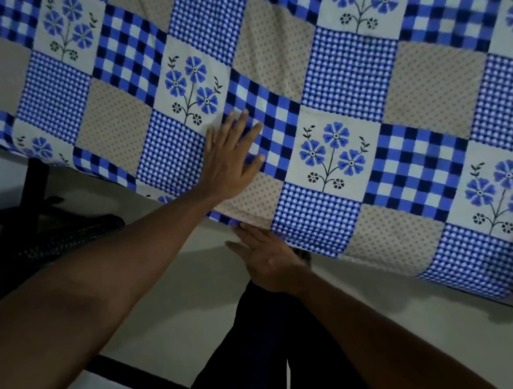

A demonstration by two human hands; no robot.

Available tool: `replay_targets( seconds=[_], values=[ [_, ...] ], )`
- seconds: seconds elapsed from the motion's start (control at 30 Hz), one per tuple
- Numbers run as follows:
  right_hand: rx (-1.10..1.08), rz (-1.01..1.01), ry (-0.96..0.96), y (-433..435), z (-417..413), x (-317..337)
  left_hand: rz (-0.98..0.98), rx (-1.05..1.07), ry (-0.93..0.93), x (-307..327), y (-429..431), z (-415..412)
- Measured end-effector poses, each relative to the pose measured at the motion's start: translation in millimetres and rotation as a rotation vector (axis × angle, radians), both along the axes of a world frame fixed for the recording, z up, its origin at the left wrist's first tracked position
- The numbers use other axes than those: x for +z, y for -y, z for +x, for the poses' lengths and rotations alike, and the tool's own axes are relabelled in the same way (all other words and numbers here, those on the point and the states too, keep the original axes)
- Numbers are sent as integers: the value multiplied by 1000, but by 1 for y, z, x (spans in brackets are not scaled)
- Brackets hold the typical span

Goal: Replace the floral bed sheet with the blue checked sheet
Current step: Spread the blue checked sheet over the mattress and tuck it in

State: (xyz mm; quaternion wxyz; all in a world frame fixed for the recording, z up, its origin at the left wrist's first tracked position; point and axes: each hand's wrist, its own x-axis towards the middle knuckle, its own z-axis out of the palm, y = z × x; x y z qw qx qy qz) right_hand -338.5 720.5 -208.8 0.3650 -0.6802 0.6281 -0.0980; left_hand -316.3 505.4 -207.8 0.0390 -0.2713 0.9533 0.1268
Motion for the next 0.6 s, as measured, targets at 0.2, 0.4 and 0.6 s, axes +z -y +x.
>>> replay_targets(
  seconds=[0.2,0.4,0.6],
  values=[
    [-423,-260,67,-12,-41,24,-126,-153,121,-15,-60,57],
    [-472,-196,-251,31,-101,7,-63,-177,84,-16,-116,117],
    [-334,-206,-325,-3,-62,-5,-14,-112,38,-12,-128,122]
  ],
)
